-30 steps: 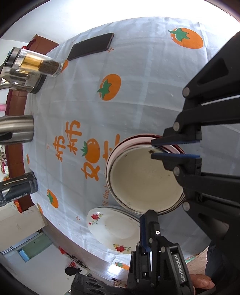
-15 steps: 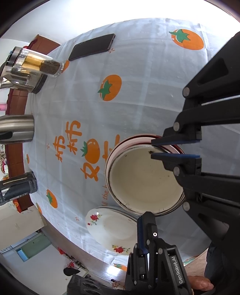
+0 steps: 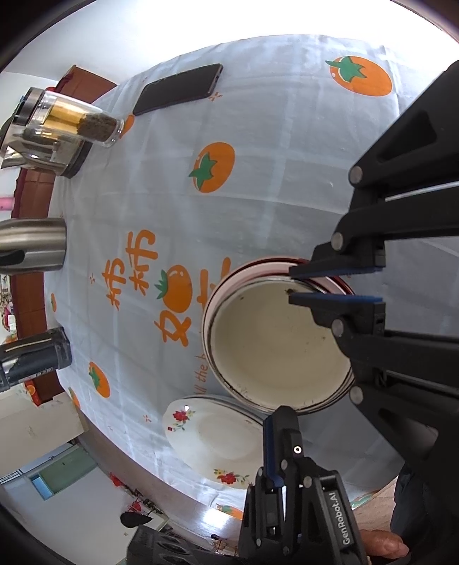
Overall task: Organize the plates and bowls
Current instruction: 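Open both tools to release the enamel bowl rim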
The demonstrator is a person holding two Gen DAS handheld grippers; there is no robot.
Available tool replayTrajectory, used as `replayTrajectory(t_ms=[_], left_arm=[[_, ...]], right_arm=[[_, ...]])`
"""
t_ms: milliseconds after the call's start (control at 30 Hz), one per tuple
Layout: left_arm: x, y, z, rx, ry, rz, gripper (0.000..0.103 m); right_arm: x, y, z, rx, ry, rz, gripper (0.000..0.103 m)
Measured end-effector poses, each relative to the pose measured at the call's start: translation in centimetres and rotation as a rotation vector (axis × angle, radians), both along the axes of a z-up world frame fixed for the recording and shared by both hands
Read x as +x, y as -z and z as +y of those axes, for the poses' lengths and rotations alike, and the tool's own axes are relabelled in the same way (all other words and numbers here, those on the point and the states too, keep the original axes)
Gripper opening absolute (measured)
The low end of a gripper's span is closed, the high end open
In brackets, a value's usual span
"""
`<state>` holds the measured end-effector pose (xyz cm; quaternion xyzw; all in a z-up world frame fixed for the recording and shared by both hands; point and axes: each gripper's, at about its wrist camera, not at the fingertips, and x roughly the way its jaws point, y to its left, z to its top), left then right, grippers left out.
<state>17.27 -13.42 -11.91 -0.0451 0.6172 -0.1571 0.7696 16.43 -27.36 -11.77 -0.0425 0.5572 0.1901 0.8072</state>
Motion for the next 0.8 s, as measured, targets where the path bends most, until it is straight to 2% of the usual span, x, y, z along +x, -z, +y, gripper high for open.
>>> replayTrajectory(t_ms=[100,200,267,600,667,733,800], left_arm=[[0.02,-0.04,-0.04,-0.004,-0.002,0.002,0.013],[-0.05,-0.17,-0.03,0.0,-0.007,-0.008,0.031],[-0.1,-0.38,0.03,0.009,-0.014,-0.024,0.047],[-0.07,-0.44,-0.05,0.009,-0.014,-0.032,0.049],[-0.07,-0.49,-0.01,0.01,-0.015,-0.033,0.049],[-0.08,-0.39,-0.02,0.008,-0.016,-0.029,0.049],[-0.15,-0.35,-0.12,0.008,-0.014,-0.027,0.049]], right_arm=[[0.05,-0.03,-0.08,0.008,0.001,0.002,0.01],[0.14,0.03,-0.28,0.017,0.007,0.001,0.01],[0.13,-0.01,-0.3,0.018,0.005,0.0,0.01],[0.1,-0.04,-0.47,0.026,0.009,-0.004,0.013],[0.1,-0.13,-0.67,0.034,0.015,-0.007,0.018],[0.07,-0.22,-0.69,0.04,0.017,-0.012,0.039],[0.05,-0.36,-0.65,0.042,0.019,-0.022,0.051]])
